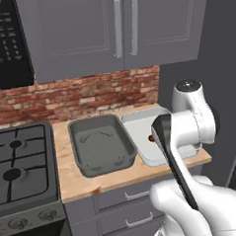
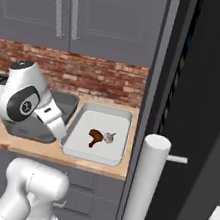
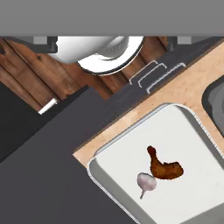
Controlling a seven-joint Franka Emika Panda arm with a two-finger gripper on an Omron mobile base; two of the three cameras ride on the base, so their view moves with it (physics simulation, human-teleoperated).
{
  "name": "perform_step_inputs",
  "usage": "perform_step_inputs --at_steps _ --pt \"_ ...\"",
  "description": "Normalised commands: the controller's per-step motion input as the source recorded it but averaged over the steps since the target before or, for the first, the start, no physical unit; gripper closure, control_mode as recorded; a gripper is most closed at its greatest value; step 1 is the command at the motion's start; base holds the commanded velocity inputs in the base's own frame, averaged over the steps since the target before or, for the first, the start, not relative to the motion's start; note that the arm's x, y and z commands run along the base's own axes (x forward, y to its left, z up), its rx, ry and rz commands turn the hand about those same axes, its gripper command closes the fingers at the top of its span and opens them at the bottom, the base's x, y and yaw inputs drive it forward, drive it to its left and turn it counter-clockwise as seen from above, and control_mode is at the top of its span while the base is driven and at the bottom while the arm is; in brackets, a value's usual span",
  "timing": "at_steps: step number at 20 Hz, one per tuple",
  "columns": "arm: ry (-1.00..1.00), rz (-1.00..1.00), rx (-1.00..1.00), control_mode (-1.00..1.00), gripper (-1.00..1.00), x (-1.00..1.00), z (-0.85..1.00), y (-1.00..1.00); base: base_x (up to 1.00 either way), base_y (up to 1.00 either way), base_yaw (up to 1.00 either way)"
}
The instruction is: Place one garlic and one chicken drumstick in each tupperware on the nearby counter, to pack two identical lunches.
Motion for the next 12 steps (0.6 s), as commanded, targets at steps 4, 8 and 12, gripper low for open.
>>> perform_step_inputs --at_steps 4,8,12 --pt "0.0 0.0 0.0 1.0 -1.0 0.0 0.0 0.0 -1.0 0.5 -0.01" --pt "0.0 0.0 0.0 1.0 -1.0 0.0 0.0 0.0 -1.0 0.21 -0.12" --pt "0.0 0.0 0.0 1.0 -1.0 0.0 0.0 0.0 -1.0 -0.24 -0.28"
